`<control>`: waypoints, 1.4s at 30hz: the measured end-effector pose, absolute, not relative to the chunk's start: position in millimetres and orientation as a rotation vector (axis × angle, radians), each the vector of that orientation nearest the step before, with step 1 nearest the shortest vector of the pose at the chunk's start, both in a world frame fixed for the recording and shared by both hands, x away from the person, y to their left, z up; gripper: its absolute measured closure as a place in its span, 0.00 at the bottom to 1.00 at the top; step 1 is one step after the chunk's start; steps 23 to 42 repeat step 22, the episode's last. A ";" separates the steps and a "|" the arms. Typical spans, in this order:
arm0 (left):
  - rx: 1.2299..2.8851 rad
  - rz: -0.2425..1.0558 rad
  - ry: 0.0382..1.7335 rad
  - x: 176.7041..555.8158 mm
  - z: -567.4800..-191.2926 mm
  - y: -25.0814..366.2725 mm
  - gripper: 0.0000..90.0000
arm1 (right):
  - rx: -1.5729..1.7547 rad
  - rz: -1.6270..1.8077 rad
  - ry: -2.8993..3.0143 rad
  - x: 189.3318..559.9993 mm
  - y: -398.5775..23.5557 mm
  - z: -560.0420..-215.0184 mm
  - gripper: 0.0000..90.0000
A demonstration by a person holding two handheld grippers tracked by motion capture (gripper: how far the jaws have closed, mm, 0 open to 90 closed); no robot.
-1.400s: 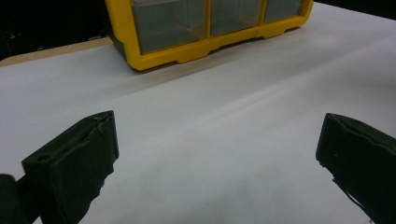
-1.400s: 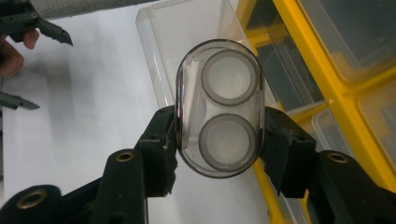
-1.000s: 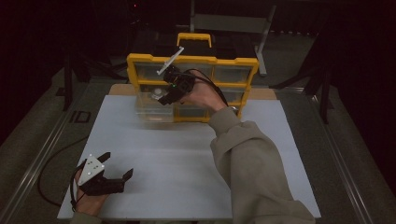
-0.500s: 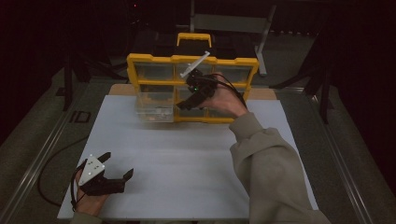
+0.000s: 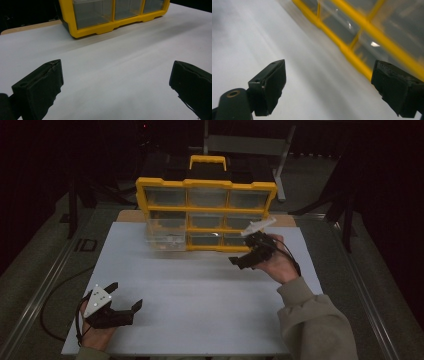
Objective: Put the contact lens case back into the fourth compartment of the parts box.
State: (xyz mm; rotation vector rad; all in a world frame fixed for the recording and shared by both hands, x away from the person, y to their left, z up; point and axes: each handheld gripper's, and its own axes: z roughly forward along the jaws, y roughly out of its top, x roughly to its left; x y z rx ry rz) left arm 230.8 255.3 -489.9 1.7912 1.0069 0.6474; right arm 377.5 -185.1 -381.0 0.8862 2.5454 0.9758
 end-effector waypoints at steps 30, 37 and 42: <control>1.721 0.669 1.022 238.6 -480.8 255.1 0.00 | 1.016 1.385 2.046 244.8 -269.0 -477.7 0.11; 1.721 0.669 1.022 238.6 -480.8 255.1 0.00 | 1.016 1.385 2.046 244.8 -269.0 -477.7 0.11; 1.721 0.669 1.022 238.6 -480.8 255.1 0.00 | 1.016 1.385 2.046 244.8 -269.0 -477.7 0.11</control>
